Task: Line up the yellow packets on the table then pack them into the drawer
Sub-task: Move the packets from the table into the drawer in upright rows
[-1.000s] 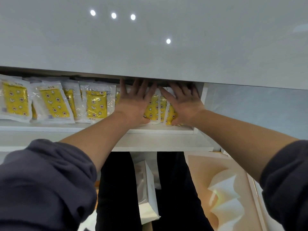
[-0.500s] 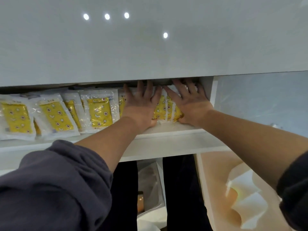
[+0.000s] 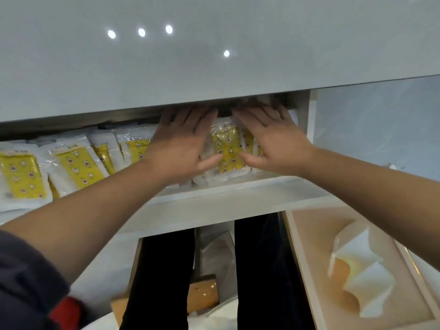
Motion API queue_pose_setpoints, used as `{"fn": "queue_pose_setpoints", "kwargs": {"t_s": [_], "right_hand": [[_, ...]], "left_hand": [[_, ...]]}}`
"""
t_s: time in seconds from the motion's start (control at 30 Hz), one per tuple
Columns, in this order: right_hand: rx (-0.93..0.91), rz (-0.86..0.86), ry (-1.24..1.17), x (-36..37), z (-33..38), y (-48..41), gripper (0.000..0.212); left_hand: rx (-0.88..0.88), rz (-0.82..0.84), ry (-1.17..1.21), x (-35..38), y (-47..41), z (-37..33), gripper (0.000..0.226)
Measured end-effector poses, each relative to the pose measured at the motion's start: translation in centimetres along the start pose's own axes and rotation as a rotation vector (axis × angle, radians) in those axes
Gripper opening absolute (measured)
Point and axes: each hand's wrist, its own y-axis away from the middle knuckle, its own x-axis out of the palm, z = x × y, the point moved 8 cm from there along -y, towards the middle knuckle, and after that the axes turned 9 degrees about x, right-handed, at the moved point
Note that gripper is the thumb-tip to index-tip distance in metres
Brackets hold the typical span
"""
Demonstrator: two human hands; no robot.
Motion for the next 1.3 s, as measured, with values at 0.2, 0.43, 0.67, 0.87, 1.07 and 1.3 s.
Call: {"fn": "queue_pose_setpoints", "kwargs": {"t_s": [0.2,0.43,0.67,0.87,1.07,1.3], "right_hand": [[0.096,-0.221,-0.120,0.9,4.6,-3.1,0.063],[0.025,-0.475,-0.030,2.6,6.5,-3.5,0.050],[-0.008,-0.479,-0.020,3.3,6.7,-4.0,0.051],[0.042,-0.340,0.042,2.8,7.1,-3.6,0.056],[0.057,-0.219,0.032,0.5,9.9,-3.2,0.068],[-0.111,0.064,0.142,2.5,18.2,-5.0,0.116]], "left_hand": [[-0.141,0.006,-0.056,1.5,2.7,5.2,0.069],[-0.129,0.010,-0.051,3.5,2.9,5.2,0.068],[-0.127,-0.030,-0.049,3.9,2.7,5.5,0.069],[-0.172,0.037,-0.072,2.7,3.5,4.9,0.076],[-0.215,-0.071,0.013,-0.4,8.0,6.7,0.083],[-0.237,0.267,-0.126,0.2,16.2,13.8,0.124]]}}
